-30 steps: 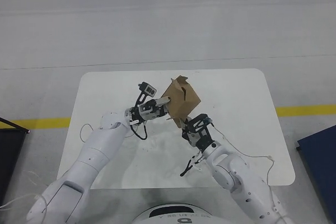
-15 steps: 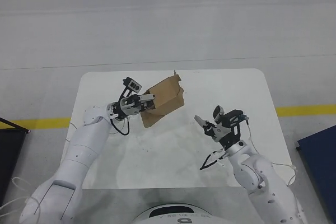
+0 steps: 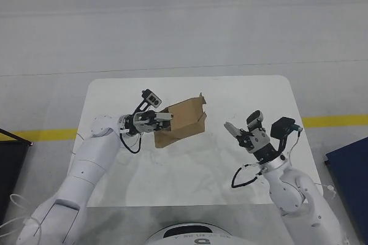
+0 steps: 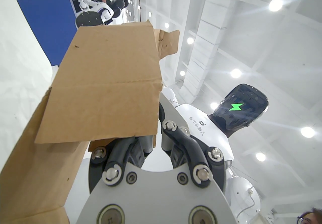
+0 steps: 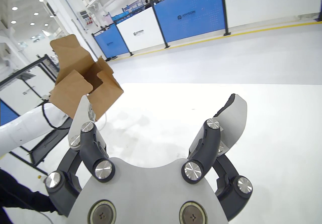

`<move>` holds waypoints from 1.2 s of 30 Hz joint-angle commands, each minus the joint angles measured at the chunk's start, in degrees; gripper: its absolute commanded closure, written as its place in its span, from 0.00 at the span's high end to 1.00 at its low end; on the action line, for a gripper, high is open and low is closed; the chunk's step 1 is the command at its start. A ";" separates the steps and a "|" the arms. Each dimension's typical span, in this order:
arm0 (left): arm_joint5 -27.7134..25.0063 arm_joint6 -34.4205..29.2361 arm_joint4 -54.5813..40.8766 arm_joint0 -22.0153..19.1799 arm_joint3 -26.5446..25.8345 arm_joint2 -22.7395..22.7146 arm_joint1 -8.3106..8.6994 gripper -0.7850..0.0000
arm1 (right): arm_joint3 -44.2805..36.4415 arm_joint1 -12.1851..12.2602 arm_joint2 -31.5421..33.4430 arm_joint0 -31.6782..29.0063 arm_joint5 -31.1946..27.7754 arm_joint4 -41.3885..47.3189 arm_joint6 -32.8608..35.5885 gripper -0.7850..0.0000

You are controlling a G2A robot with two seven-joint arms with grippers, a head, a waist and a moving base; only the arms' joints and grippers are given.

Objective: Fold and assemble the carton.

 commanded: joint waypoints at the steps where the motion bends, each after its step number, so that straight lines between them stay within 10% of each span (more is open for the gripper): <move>1: 1.10 0.00 -2.79 0.38 -0.52 0.80 0.38 0.00 | 0.29 -0.11 -0.52 0.80 -2.17 3.41 -0.45 1.00; 17: 9.61 0.15 -9.54 2.36 -2.55 4.93 2.38 0.00 | 1.58 -0.27 0.50 2.68 -7.38 14.28 -0.49 1.00; 25: 22.01 0.00 -21.25 5.44 -6.19 5.83 2.07 0.00 | -0.28 -0.02 0.41 5.19 -9.54 2.76 2.01 1.00; 36: 21.97 0.00 -20.47 4.26 -3.87 7.93 1.79 0.00 | -3.46 -0.20 -2.06 8.00 -7.17 -1.05 5.88 1.00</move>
